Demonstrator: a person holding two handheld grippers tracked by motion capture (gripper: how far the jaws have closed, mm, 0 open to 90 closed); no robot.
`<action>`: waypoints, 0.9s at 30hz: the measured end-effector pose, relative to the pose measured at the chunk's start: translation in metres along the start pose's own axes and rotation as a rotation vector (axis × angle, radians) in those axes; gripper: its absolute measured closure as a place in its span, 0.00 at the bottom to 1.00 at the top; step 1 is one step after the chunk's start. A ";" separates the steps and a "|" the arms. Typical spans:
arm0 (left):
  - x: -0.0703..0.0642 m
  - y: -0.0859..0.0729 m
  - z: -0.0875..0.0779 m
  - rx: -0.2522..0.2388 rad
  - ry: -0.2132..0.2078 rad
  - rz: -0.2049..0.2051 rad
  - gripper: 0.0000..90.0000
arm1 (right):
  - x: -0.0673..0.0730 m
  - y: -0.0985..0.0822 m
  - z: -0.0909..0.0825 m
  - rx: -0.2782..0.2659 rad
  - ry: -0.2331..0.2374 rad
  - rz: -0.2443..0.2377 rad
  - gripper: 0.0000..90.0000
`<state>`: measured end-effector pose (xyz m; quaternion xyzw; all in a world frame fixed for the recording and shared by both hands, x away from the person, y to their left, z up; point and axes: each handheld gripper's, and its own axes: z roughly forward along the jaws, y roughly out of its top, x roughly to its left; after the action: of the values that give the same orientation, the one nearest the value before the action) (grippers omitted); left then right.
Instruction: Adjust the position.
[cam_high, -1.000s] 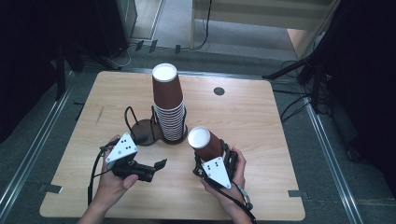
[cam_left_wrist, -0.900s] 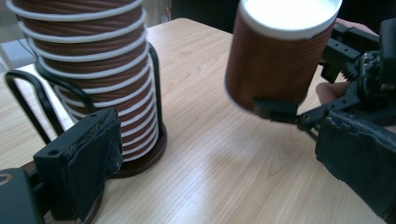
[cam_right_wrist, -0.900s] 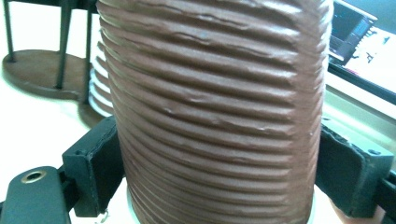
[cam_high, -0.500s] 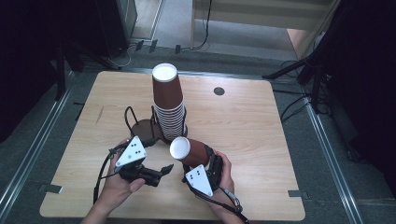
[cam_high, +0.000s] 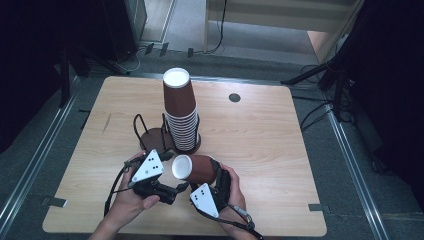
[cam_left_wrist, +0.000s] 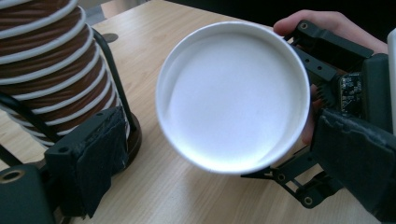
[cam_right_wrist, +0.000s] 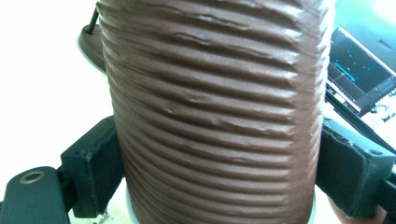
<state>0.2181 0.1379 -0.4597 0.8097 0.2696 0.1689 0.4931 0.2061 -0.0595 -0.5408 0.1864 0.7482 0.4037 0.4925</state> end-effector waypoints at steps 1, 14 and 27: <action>-0.001 0.000 0.000 0.003 -0.005 0.003 0.05 | 0.001 0.000 0.000 -0.002 0.003 -0.010 0.13; -0.002 0.000 0.004 0.049 -0.014 -0.001 0.09 | 0.009 0.000 -0.001 -0.020 0.024 -0.068 0.12; -0.002 -0.001 0.002 0.022 -0.032 -0.005 0.25 | 0.011 -0.001 0.000 -0.023 0.008 -0.074 0.10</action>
<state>0.2170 0.1355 -0.4610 0.8170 0.2656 0.1518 0.4889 0.2011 -0.0525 -0.5484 0.1513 0.7518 0.3943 0.5064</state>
